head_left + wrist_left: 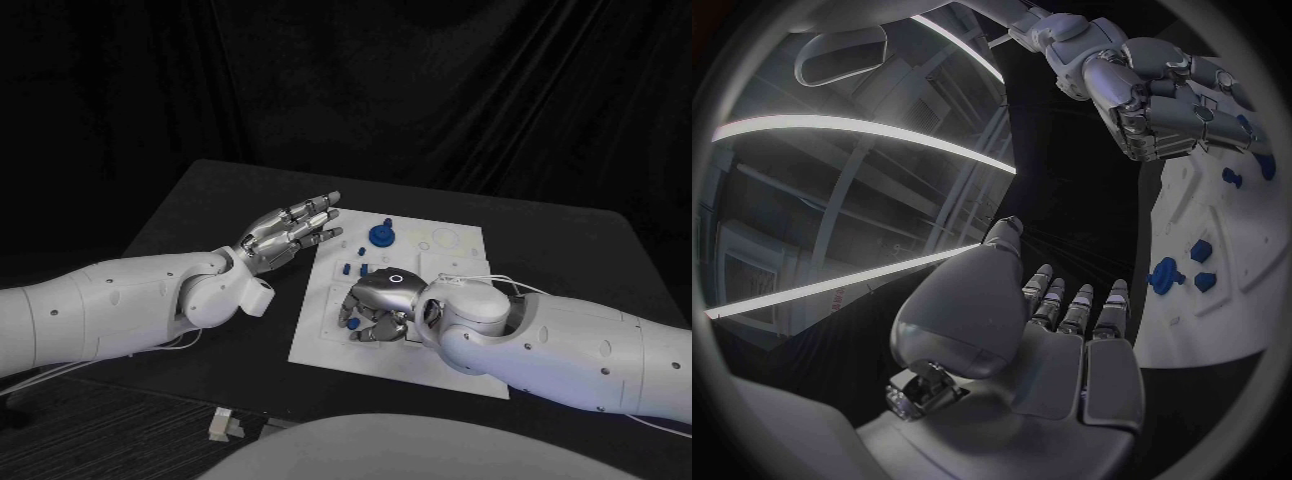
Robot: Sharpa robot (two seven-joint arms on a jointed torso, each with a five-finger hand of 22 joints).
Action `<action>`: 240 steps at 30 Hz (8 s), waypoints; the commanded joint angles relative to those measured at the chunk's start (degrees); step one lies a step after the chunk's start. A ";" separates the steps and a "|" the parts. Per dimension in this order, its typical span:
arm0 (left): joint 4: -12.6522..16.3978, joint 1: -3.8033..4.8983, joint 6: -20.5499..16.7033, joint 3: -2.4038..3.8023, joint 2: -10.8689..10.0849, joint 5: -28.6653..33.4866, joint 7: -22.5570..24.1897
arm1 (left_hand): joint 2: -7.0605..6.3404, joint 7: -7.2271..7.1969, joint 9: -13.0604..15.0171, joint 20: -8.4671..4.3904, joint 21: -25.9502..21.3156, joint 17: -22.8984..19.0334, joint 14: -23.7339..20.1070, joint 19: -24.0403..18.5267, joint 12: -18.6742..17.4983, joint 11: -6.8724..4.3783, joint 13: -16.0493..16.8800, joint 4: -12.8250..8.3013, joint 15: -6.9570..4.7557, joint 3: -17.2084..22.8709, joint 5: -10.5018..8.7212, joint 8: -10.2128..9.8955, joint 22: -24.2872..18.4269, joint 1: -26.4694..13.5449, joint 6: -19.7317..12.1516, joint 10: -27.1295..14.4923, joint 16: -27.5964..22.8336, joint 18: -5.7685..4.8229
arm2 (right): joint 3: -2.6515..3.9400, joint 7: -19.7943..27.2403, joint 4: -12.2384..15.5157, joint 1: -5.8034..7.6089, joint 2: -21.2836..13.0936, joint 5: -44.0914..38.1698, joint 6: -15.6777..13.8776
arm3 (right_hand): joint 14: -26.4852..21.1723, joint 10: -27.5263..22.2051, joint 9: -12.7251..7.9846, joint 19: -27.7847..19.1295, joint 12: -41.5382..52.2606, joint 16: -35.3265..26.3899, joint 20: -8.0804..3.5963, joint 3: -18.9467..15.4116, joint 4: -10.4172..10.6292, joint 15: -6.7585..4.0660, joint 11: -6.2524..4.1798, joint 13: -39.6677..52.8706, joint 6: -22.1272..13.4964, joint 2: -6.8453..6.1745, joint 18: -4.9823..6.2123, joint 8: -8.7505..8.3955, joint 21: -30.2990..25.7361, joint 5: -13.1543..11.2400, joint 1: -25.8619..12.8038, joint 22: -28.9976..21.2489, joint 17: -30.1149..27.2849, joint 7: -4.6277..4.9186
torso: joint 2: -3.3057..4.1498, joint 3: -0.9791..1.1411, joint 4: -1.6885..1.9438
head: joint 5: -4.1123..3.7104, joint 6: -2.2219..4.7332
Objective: Assemble the parts on the task board
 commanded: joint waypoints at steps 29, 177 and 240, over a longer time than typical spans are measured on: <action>-0.18 -0.34 1.03 0.04 0.39 0.28 0.26 | 0.48 0.00 0.03 0.06 -0.06 0.08 0.12 -0.13 0.18 0.38 0.05 0.02 0.45 -0.18 0.16 0.10 -0.10 -0.02 -0.25 0.09 0.26 0.94 | 0.02 -0.24 0.33 -0.18 -0.78 -3.17 -5.65 | 1.88 0.73 -1.09 0.81 -0.46 -0.59 -0.41 -0.46 -1.42 -0.41 -0.39 -0.42 -8.00 -0.50 -0.87 -3.72 -0.03 -3.35 -1.09 9.79 -0.79 -1.13 | -0.01 0.00 0.00 | 0.21 0.00; -1.05 -0.71 1.96 0.04 0.55 0.28 -0.33 | 1.14 0.18 0.03 0.19 0.02 0.11 0.16 -0.01 0.15 0.43 0.04 -0.14 0.76 0.13 0.31 0.10 0.18 0.25 -0.38 -0.05 0.37 0.94 | 0.03 -1.08 9.51 4.39 -12.40 -1.25 -19.41 | 2.35 1.51 2.22 1.14 1.06 2.99 0.20 -4.43 9.31 0.41 0.86 1.91 -11.35 -3.89 -1.43 -0.98 4.09 -10.07 -6.72 10.46 2.50 0.64 | -0.04 0.00 -0.04 | 1.11 0.00; -0.83 -0.77 1.35 0.04 0.83 0.28 0.88 | 0.78 0.18 0.09 0.03 0.17 0.12 0.20 0.26 1.12 0.91 0.17 -0.50 0.39 -0.13 0.69 0.23 0.57 0.53 0.26 0.39 0.47 1.02 | -0.01 -32.65 5.01 9.55 -19.94 25.44 21.52 | 2.33 4.48 11.44 1.50 4.45 2.92 -0.04 -11.72 6.86 -0.02 0.20 8.51 13.25 4.15 -1.58 5.73 5.63 -4.03 -24.77 10.69 -0.42 -1.80 | 0.00 0.00 -0.01 | -6.54 0.00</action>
